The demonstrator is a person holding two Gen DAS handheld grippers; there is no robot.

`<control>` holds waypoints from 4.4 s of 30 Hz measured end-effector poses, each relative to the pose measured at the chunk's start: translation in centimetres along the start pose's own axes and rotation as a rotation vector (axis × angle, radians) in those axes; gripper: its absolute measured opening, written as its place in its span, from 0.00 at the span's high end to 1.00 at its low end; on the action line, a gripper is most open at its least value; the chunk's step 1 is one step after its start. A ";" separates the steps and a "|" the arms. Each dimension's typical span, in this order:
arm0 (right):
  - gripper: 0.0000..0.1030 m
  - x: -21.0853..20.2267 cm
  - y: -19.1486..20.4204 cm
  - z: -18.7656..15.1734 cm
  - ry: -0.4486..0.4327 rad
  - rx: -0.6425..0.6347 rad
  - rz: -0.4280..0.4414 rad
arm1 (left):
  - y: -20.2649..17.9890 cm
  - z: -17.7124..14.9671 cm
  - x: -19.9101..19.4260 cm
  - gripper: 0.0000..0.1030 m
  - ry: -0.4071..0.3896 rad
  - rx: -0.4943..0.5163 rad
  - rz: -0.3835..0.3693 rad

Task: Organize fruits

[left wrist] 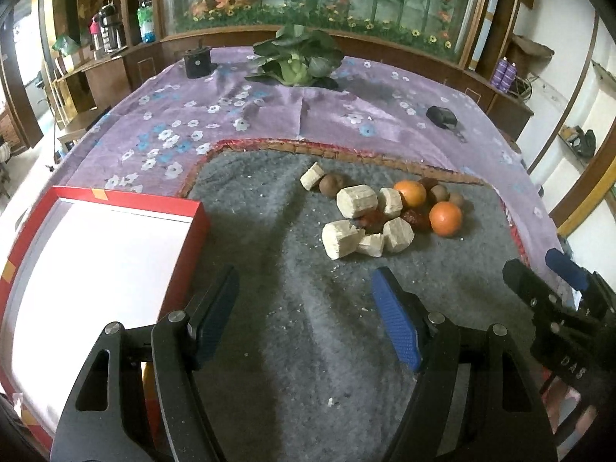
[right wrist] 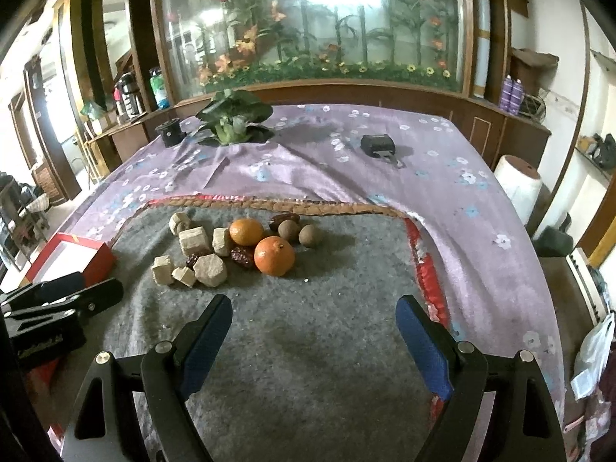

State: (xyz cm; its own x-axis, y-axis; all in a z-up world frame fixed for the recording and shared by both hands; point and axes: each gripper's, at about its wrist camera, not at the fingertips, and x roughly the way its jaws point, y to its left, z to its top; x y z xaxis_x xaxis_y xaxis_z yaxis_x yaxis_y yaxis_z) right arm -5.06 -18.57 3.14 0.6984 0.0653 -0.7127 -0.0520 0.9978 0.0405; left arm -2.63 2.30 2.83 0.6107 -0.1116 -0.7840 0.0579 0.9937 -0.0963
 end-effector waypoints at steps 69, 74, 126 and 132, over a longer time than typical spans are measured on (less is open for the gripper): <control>0.32 6.0 8.7 2.3 0.101 -0.181 0.488 | 5.2 1.6 -1.3 0.72 -0.012 0.060 0.108; 0.32 7.9 10.6 3.0 0.098 -0.239 0.469 | 7.1 1.7 -2.0 0.72 -0.022 0.027 0.122; 0.76 4.5 21.8 3.3 0.091 -0.369 0.574 | 16.4 0.7 -3.1 0.72 0.002 -0.155 0.196; 0.76 6.9 24.7 3.9 0.128 -0.396 0.585 | 17.6 1.1 -0.9 0.72 0.037 -0.174 0.206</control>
State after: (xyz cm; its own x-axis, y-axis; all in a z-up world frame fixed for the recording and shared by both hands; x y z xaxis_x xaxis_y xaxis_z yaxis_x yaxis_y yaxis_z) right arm 1.24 6.55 1.94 0.3893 0.5627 -0.7293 -0.6643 0.7200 0.2009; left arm -1.31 19.95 2.52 0.5662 0.0888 -0.8195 -0.2032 0.9785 -0.0343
